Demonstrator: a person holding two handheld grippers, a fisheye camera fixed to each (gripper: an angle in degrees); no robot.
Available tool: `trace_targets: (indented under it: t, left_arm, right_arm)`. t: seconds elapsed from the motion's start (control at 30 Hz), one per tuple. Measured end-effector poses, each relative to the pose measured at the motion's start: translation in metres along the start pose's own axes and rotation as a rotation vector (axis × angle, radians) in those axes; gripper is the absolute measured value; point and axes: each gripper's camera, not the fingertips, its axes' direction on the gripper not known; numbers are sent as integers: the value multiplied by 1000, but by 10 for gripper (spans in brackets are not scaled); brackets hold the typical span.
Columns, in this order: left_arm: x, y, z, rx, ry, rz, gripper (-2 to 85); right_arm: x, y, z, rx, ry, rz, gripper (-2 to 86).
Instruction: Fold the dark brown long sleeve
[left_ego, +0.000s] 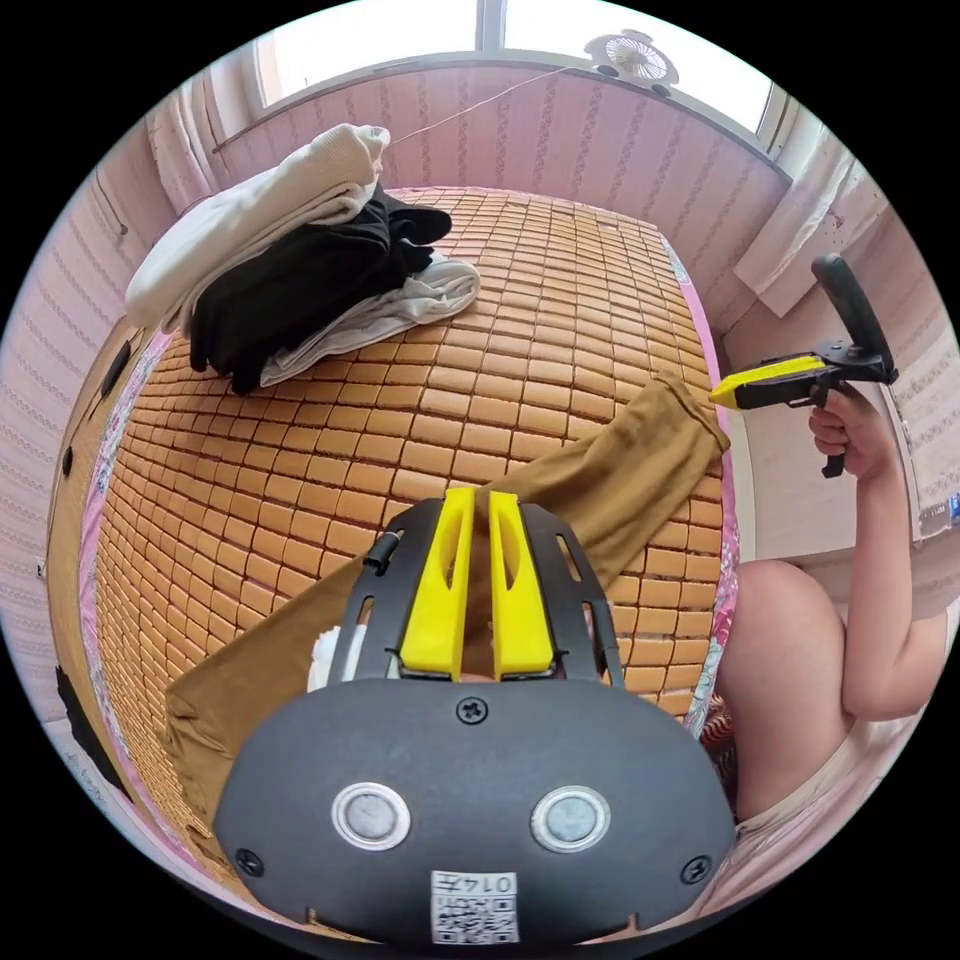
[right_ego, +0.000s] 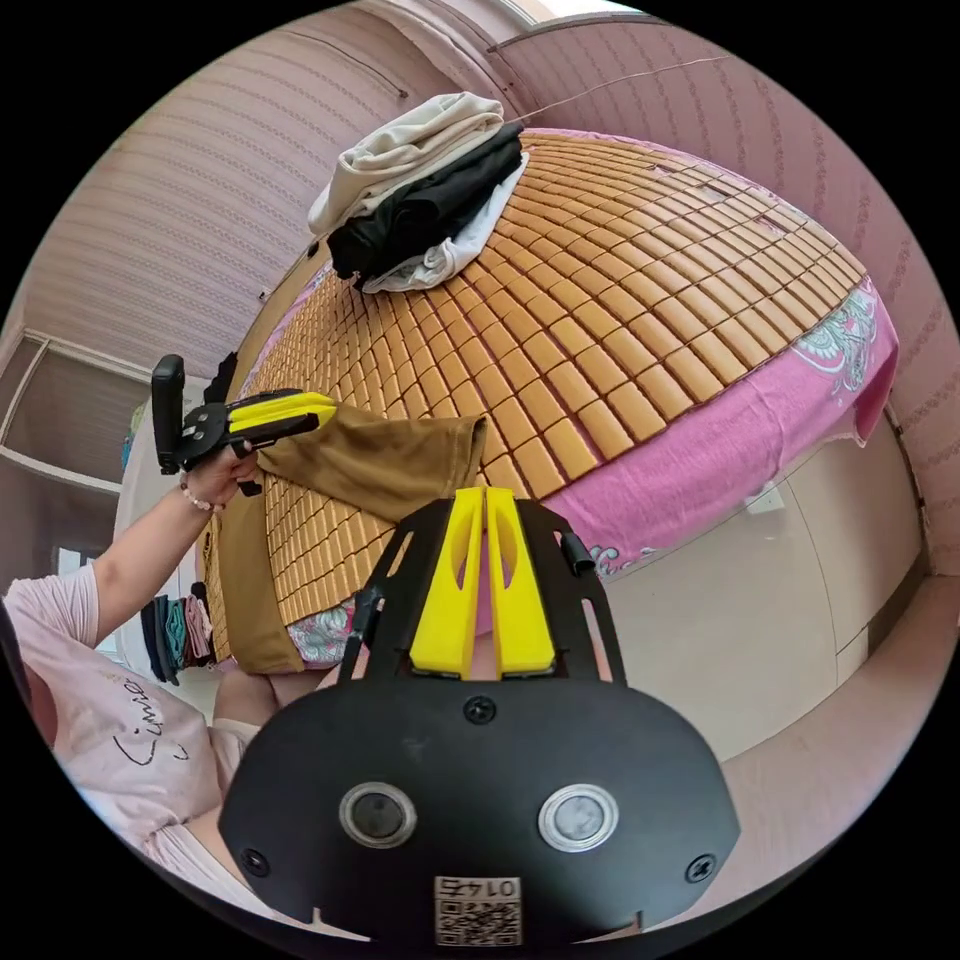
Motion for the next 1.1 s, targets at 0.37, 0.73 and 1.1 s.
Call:
trace_targets:
  t: [0.37, 0.73, 1.1]
  left_arm:
    - [21, -6, 20, -33, -6, 50, -9]
    - [28, -15, 16, -66, 41, 79, 11]
    - [20, -9, 12, -36, 15, -18, 3]
  right_arm:
    - [-8, -13, 26, 96, -49, -29, 16]
    - [6, 11, -5, 197, -92, 38, 34]
    - [-16, 21, -15, 234, -47, 53, 14]
